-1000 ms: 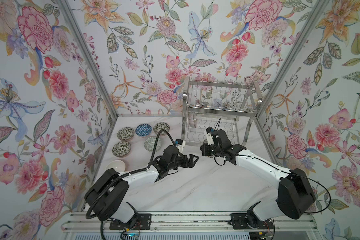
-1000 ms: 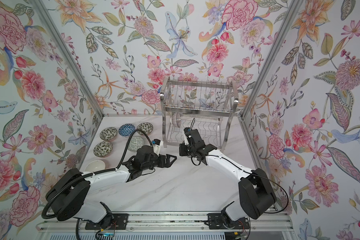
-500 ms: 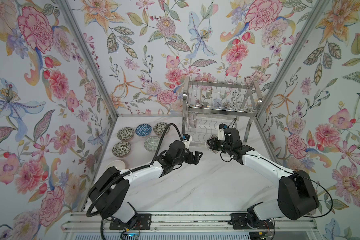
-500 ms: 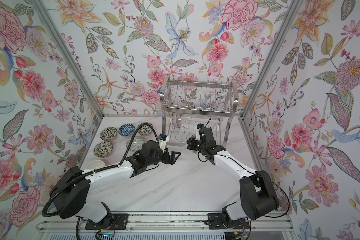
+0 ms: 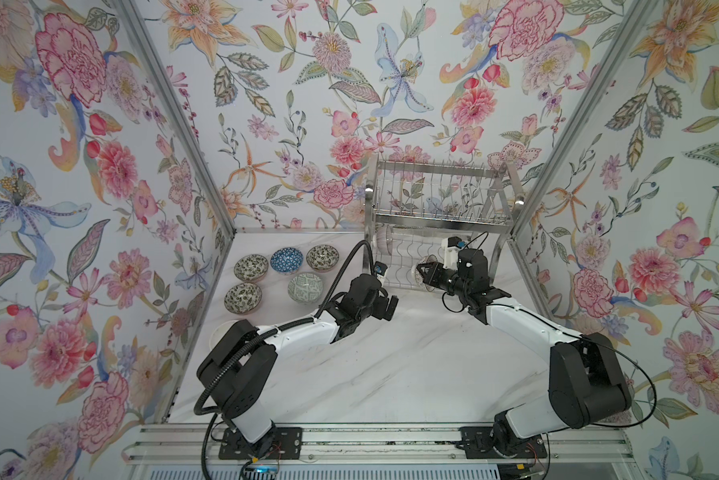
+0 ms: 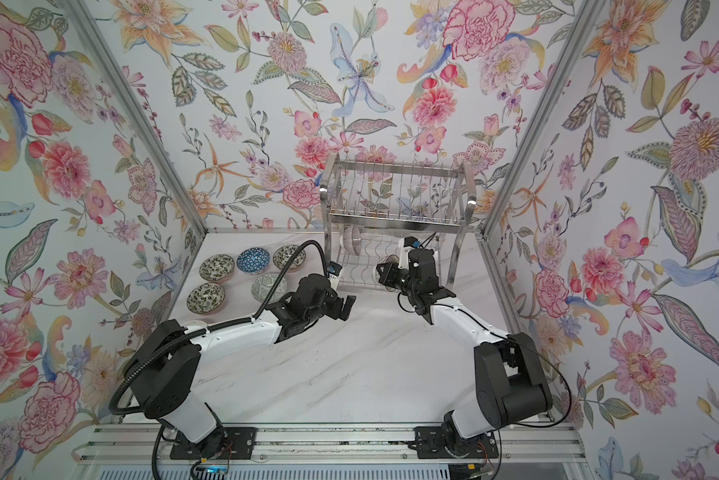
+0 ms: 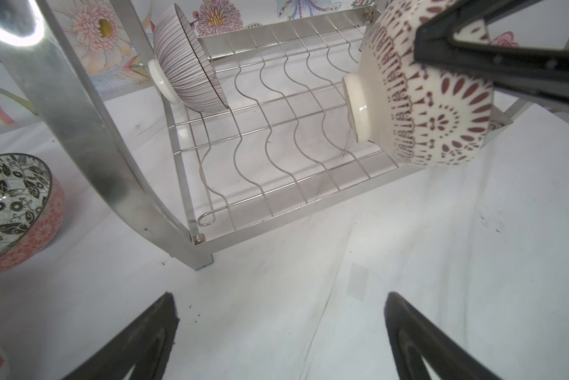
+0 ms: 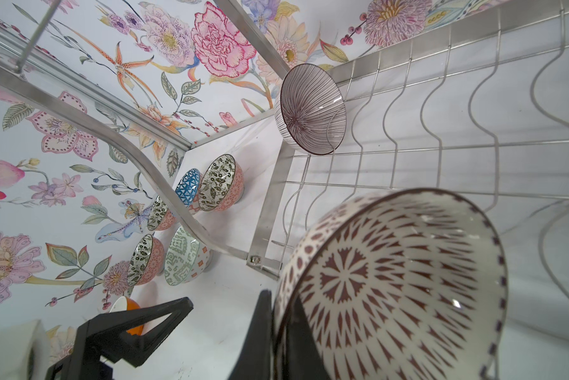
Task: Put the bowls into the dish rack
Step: 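Carry the bowl to the rack with the right gripper while the left gripper draws back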
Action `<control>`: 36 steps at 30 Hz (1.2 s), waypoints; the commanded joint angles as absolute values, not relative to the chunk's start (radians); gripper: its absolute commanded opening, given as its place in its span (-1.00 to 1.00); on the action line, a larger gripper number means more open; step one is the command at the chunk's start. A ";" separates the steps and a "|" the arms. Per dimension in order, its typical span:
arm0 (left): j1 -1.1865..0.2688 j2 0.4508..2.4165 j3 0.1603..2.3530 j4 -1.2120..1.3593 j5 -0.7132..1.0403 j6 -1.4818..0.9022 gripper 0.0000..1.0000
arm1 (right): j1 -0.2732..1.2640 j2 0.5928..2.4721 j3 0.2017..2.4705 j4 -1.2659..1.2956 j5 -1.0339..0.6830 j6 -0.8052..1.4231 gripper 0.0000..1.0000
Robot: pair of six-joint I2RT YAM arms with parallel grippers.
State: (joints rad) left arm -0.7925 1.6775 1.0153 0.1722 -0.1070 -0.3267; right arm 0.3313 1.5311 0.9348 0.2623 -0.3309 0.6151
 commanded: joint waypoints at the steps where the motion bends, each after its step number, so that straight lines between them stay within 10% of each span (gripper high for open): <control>1: -0.801 1.710 0.982 0.282 -0.173 -0.221 0.99 | 0.326 1.568 0.966 0.414 -0.365 0.626 -1.00; 36: -0.800 1.772 0.828 0.648 -0.065 0.000 0.99 | 0.326 1.798 1.039 0.821 -0.477 0.689 -1.00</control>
